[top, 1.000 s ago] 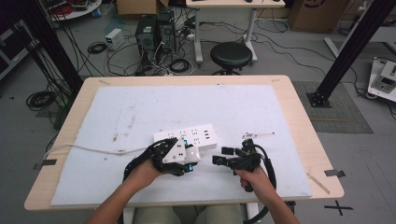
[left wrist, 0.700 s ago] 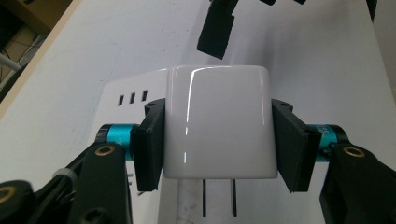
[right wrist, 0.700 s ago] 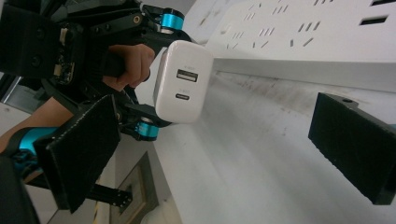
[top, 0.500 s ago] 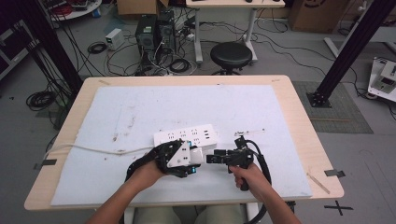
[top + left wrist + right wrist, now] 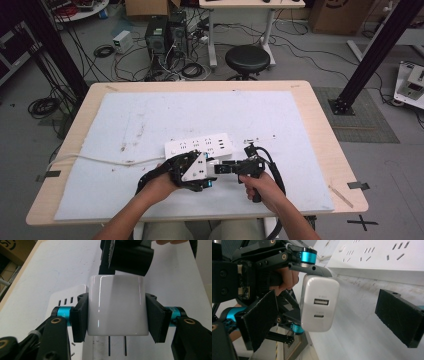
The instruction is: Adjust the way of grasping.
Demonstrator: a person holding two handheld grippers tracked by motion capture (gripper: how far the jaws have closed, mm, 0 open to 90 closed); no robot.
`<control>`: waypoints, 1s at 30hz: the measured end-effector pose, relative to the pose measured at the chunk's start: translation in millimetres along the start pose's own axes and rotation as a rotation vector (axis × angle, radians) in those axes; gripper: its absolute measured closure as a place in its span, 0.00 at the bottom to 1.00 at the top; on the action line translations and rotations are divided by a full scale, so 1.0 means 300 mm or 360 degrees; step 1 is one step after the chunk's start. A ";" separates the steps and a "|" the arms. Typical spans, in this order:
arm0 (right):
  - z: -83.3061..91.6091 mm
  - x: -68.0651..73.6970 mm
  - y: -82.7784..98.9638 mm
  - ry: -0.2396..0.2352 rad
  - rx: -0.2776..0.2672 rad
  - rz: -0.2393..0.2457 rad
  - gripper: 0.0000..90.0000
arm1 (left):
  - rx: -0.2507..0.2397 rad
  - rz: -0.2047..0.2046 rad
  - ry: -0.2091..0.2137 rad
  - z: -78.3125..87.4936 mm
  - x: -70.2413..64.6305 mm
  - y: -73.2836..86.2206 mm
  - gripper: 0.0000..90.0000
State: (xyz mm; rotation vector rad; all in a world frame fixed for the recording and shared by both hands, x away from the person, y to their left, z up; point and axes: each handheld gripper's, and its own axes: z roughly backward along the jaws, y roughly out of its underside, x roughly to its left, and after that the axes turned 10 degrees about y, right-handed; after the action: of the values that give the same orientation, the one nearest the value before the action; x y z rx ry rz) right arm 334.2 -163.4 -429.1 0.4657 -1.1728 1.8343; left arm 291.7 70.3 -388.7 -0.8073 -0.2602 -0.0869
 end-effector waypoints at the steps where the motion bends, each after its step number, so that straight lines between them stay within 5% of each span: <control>1: -0.002 0.000 -0.001 -0.0003 0.0001 -0.0001 0.05 | -0.0002 0.0001 0.0001 -0.001 -0.001 -0.001 0.47; 8: -0.009 -0.007 -0.005 -0.0022 0.0020 -0.0024 0.09 | -0.0009 -0.0011 -0.0003 -0.003 -0.003 -0.006 0.47; 10: -0.009 -0.009 -0.007 -0.0035 0.0016 -0.0039 0.20 | -0.0009 -0.0013 -0.0002 -0.003 -0.003 -0.007 0.47; 13: -0.012 -0.012 -0.009 -0.0042 0.0017 -0.0058 0.21 | -0.0011 -0.0012 -0.0002 -0.003 -0.003 -0.008 0.47; 30: -0.027 -0.014 -0.009 -0.0110 0.0067 -0.0033 0.41 | -0.0017 -0.0017 -0.0006 -0.009 -0.003 -0.017 0.47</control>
State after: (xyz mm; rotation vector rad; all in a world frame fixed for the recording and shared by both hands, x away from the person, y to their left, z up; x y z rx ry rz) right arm 339.8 -157.9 -434.7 0.5674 -1.1731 1.8412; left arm 290.4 64.8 -387.1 -0.8169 -0.2677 -0.0971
